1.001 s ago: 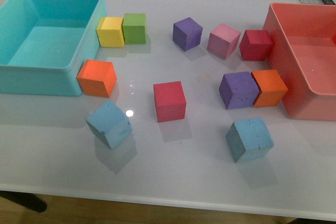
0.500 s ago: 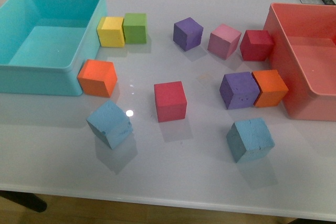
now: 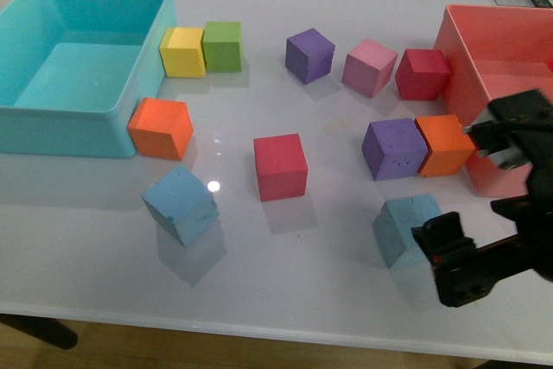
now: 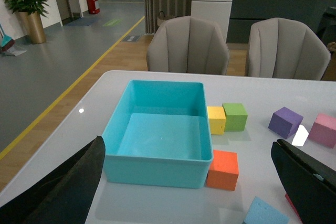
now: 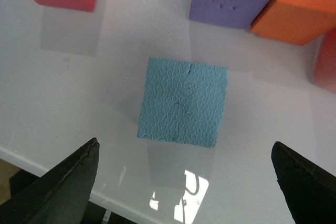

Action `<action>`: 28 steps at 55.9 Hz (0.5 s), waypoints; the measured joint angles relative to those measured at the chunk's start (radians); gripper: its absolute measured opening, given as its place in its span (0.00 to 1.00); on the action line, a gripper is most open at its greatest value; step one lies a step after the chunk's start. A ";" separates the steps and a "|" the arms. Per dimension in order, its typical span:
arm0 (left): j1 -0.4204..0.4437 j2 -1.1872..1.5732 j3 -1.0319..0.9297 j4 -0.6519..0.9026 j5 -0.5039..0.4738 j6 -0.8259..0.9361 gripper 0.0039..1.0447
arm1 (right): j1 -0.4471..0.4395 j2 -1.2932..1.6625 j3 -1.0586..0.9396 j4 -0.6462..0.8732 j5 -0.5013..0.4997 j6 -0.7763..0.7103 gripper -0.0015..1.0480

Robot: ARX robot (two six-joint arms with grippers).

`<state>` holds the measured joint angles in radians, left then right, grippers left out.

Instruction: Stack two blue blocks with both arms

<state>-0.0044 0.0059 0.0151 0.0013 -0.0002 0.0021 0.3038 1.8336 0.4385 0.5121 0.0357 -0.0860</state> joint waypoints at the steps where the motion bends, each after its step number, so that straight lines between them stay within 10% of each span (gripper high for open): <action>1: 0.000 0.000 0.000 0.000 0.000 0.000 0.92 | 0.004 0.019 0.009 0.001 0.007 0.008 0.91; 28: 0.000 0.000 0.000 0.000 0.000 0.000 0.92 | 0.035 0.288 0.170 0.018 0.095 0.066 0.91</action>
<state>-0.0044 0.0059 0.0151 0.0013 -0.0002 0.0021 0.3393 2.1220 0.6086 0.5297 0.1303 -0.0200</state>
